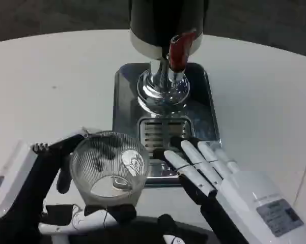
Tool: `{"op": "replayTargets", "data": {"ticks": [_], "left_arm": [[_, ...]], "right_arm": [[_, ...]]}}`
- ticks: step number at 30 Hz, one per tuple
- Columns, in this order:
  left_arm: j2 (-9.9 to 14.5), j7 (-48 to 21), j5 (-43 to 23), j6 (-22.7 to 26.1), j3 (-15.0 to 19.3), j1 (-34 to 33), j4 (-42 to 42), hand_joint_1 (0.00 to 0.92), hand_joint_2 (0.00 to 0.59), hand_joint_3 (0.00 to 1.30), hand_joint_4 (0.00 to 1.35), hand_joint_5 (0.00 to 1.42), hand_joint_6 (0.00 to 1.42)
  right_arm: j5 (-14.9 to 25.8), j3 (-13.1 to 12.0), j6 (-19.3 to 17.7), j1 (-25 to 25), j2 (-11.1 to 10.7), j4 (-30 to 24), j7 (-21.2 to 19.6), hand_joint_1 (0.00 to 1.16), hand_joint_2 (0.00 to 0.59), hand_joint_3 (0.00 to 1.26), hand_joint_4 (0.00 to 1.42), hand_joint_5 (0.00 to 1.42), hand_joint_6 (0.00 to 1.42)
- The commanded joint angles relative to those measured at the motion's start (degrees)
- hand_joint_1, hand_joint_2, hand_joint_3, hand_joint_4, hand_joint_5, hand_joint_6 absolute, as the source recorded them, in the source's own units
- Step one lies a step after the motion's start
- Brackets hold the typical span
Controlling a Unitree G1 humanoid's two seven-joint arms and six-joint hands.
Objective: Grasp the cup under the faucet to collect the drink, then remove the cup.
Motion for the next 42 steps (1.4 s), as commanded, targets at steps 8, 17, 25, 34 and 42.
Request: {"op": "replayTargets", "data": {"ticks": [8,17,25,34,42], "left_arm": [[-0.1,0.1,-0.5,-1.2,-0.2,0.0,-0.3,0.545,0.120,0.95,1.05,1.20,1.30],[-0.8,1.0,0.1,-0.2,0.1,-0.6,0.5,0.545,0.120,0.95,1.05,1.20,1.30],[-0.5,3.5,3.0,0.6,0.5,-8.3,8.5,0.545,0.119,0.95,1.05,1.20,1.31],[0.4,10.9,9.7,-1.6,-2.1,-21.3,24.3,0.545,0.119,0.95,1.05,1.20,1.32],[0.5,20.5,17.3,-2.9,-9.6,-35.5,43.3,0.548,0.117,0.95,1.05,1.20,1.32]], "right_arm": [[0.5,-0.1,0.0,0.7,0.5,0.0,0.6,0.39,0.497,0.11,0.01,0.00,0.00],[-0.2,-0.2,0.2,0.2,1.2,0.0,1.4,0.39,0.497,0.11,0.02,0.00,0.00],[-0.6,-0.4,1.1,0.7,2.9,-0.9,1.6,0.40,0.497,0.12,0.02,0.00,0.00],[-1.5,-1.5,0.6,3.8,3.8,-2.3,0.6,0.40,0.497,0.12,0.02,0.00,0.00],[-1.9,-2.1,0.2,5.3,4.1,-2.6,-0.1,0.40,0.496,0.12,0.03,0.00,0.00]]}}
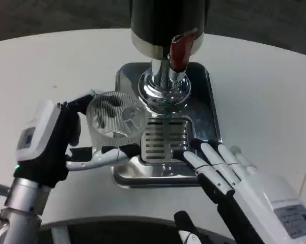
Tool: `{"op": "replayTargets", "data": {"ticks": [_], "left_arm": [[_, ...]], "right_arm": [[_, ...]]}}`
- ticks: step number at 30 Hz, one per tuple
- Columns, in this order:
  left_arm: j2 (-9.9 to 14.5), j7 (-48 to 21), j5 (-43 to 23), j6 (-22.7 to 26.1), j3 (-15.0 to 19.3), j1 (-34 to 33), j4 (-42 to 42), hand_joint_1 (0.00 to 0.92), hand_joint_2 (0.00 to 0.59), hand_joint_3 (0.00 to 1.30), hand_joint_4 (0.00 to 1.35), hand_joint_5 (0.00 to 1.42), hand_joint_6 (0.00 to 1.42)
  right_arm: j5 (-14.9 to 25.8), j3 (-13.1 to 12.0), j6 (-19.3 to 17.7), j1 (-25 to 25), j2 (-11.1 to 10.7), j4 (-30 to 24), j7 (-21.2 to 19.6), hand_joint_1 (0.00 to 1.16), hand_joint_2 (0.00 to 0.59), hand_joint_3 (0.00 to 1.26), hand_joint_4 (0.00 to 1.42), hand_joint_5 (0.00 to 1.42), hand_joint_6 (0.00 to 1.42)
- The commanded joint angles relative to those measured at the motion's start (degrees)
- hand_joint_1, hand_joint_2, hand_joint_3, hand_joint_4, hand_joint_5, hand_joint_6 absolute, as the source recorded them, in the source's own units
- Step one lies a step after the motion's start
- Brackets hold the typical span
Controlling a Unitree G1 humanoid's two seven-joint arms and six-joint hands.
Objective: Grasp the cup under the faucet to collect the drink, then remove the cup.
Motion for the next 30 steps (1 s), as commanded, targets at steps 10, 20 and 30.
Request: {"op": "replayTargets", "data": {"ticks": [10,20,30], "left_arm": [[-1.4,14.8,8.8,-1.7,-13.4,-19.8,25.4,0.554,0.109,0.95,1.05,1.20,1.32],[-4.2,19.8,8.6,-0.1,-19.0,-27.5,35.6,0.556,0.107,0.95,1.05,1.20,1.32],[-3.5,22.2,9.1,1.4,-23.2,-26.6,38.6,0.553,0.083,0.93,1.02,1.16,1.27]], "right_arm": [[-1.1,0.1,-0.8,2.6,1.0,-1.1,-2.5,0.39,0.489,0.12,0.03,0.00,0.00],[-2.0,0.8,-1.2,4.3,1.7,-1.4,-3.7,0.39,0.487,0.13,0.04,0.00,0.01],[-1.6,-0.4,-1.3,5.9,1.9,-2.1,-4.0,0.39,0.483,0.13,0.04,0.01,0.03]]}}
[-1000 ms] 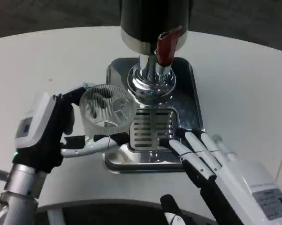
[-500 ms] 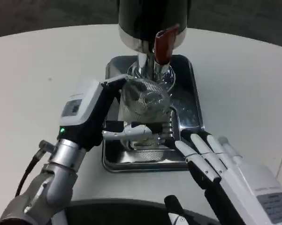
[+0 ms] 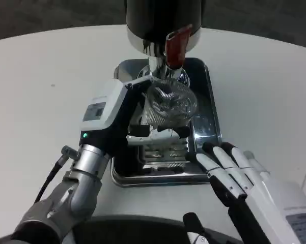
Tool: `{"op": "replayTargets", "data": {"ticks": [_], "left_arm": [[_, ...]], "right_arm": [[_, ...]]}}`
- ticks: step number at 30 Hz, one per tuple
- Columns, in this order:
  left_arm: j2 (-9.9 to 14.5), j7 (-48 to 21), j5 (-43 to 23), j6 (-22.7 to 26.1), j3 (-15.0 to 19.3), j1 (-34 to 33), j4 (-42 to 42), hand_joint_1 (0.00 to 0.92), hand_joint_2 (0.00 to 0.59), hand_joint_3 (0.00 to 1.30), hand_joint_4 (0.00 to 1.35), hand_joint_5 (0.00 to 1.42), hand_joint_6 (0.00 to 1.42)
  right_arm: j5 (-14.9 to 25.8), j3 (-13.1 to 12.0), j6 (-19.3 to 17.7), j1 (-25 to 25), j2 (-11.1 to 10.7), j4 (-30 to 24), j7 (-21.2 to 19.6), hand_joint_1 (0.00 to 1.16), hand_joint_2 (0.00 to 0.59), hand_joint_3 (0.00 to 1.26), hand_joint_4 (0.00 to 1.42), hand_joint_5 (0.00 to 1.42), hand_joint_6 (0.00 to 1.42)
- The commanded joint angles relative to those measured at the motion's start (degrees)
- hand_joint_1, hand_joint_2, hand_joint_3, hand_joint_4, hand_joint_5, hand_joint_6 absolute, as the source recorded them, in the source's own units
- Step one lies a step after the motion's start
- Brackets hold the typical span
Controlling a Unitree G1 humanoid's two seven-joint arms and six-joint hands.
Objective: Grasp the cup under the faucet to collect the drink, then remove the cup.
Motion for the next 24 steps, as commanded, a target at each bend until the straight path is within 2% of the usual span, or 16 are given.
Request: {"op": "replayTargets", "data": {"ticks": [1,3,6,13,16,20,24], "left_arm": [[1.0,0.5,0.8,1.1,-2.0,1.0,1.2,0.540,0.064,0.91,0.98,1.12,1.24],[1.2,0.7,0.9,1.2,-2.6,1.3,1.1,0.491,0.050,0.86,0.90,1.06,1.18],[1.5,1.5,1.3,1.6,-3.6,1.7,0.6,0.405,0.072,0.74,0.75,0.96,1.06],[1.7,1.8,0.5,2.0,-4.4,2.4,0.6,0.338,0.100,0.39,0.51,0.83,0.93],[1.7,1.3,0.0,1.9,-4.5,2.5,0.7,0.299,0.074,0.21,0.40,0.77,0.88],[1.8,0.5,-0.7,1.5,-4.2,2.6,0.7,0.258,0.047,0.12,0.33,0.72,0.82],[2.0,0.3,-1.6,1.0,-3.7,3.1,0.0,0.213,0.024,0.00,0.12,0.58,0.66]], "right_arm": [[0.2,-0.3,-0.6,1.0,0.3,-0.7,-0.8,0.39,0.483,0.13,0.04,0.01,0.03],[0.3,-0.4,-0.5,0.8,0.5,-0.4,-0.9,0.39,0.482,0.14,0.04,0.01,0.03],[0.4,-0.5,-0.2,0.3,0.8,0.0,-0.9,0.39,0.482,0.14,0.05,0.01,0.03],[0.9,-0.8,0.3,0.2,1.2,0.5,-0.6,0.39,0.482,0.15,0.05,0.01,0.03],[0.8,-0.9,0.5,-0.1,1.5,0.7,-0.5,0.39,0.482,0.15,0.05,0.01,0.03],[0.9,-1.0,0.9,-0.5,1.7,0.8,0.0,0.39,0.482,0.15,0.05,0.02,0.03],[1.0,-1.1,1.3,-0.8,1.9,0.9,0.2,0.39,0.482,0.15,0.05,0.02,0.03]]}}
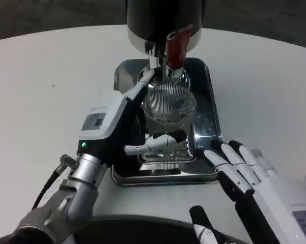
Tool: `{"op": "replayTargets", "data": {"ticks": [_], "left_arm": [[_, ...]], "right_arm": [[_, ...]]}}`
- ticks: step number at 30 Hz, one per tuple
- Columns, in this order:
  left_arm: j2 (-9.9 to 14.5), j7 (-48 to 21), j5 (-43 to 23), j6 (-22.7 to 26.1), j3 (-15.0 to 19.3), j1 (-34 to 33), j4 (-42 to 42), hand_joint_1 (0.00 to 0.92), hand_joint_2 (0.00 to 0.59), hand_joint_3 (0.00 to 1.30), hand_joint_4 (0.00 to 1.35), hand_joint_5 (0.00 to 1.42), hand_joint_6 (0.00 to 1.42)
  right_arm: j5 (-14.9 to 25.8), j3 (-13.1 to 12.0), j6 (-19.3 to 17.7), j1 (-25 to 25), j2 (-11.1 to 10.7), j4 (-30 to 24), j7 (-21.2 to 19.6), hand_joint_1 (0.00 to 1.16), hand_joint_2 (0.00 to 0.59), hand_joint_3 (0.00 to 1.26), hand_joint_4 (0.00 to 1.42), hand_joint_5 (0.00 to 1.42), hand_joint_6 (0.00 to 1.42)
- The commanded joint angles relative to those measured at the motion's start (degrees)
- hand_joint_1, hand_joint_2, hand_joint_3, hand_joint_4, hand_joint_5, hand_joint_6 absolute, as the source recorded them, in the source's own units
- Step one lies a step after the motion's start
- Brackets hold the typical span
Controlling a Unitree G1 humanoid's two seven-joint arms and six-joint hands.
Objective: Grasp the cup under the faucet to collect the drink, then remove the cup.
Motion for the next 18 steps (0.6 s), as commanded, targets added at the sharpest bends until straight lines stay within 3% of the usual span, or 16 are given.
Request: {"op": "replayTargets", "data": {"ticks": [1,5,8,11,18], "left_arm": [[0.7,-2.2,-1.8,-1.1,0.6,1.7,-0.2,0.208,0.015,0.00,0.06,0.53,0.60],[1.3,-5.9,-5.3,-2.8,2.5,2.7,-1.5,0.145,0.000,0.00,0.00,0.36,0.33],[2.2,-7.7,-8.8,-4.4,5.3,5.3,-5.1,0.061,0.000,0.00,0.00,0.33,0.29],[2.7,-10.9,-13.5,-5.2,8.8,8.9,-10.2,0.033,0.000,0.00,0.00,0.33,0.29],[6.1,-23.6,-27.6,-3.6,17.3,21.2,-34.7,0.000,0.057,0.00,0.00,0.23,0.16]], "right_arm": [[0.4,-0.1,0.5,-0.1,0.4,0.1,0.5,0.39,0.482,0.15,0.05,0.02,0.03],[0.2,0.0,0.7,-0.2,0.6,0.1,0.8,0.39,0.482,0.15,0.05,0.03,0.03],[0.1,0.0,0.7,-0.3,0.7,0.3,1.0,0.39,0.482,0.15,0.05,0.03,0.03],[0.0,-0.3,0.7,-0.3,0.6,0.7,1.0,0.39,0.482,0.15,0.05,0.03,0.03],[0.1,-1.0,0.3,-1.5,-0.4,2.9,0.4,0.39,0.482,0.16,0.05,0.03,0.03]]}}
